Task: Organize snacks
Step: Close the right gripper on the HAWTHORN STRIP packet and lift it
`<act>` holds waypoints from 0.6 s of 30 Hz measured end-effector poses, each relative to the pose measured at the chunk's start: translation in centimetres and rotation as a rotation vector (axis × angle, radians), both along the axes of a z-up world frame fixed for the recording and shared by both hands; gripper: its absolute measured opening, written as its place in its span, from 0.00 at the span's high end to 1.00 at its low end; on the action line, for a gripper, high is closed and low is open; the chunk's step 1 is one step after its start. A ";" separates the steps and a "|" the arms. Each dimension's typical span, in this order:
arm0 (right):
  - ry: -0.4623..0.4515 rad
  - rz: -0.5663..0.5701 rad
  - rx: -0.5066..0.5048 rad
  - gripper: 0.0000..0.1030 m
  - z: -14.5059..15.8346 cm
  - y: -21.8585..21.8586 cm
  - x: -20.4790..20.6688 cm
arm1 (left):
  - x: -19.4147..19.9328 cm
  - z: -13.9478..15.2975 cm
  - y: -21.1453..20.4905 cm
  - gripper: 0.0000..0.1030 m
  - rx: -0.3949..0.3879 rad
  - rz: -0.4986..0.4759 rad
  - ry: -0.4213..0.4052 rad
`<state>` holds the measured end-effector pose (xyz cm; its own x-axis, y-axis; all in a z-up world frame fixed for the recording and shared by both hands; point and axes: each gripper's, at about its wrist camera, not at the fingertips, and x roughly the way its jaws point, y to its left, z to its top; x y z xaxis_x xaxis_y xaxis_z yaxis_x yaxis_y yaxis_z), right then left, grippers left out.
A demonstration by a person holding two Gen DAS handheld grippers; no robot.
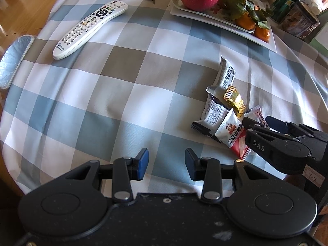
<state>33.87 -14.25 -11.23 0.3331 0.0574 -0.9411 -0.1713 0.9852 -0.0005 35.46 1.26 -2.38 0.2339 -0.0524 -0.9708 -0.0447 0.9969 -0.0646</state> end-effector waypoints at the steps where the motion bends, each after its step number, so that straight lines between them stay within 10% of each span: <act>1: 0.002 0.003 -0.001 0.62 0.0 -0.1 0.0 | 0.0 0.1 0.0 0.61 -0.002 -0.001 -0.002; 18: 0.092 -0.275 0.167 0.73 5.3 -6.7 -3.7 | -0.7 0.9 -1.7 0.61 -0.065 -0.078 -0.095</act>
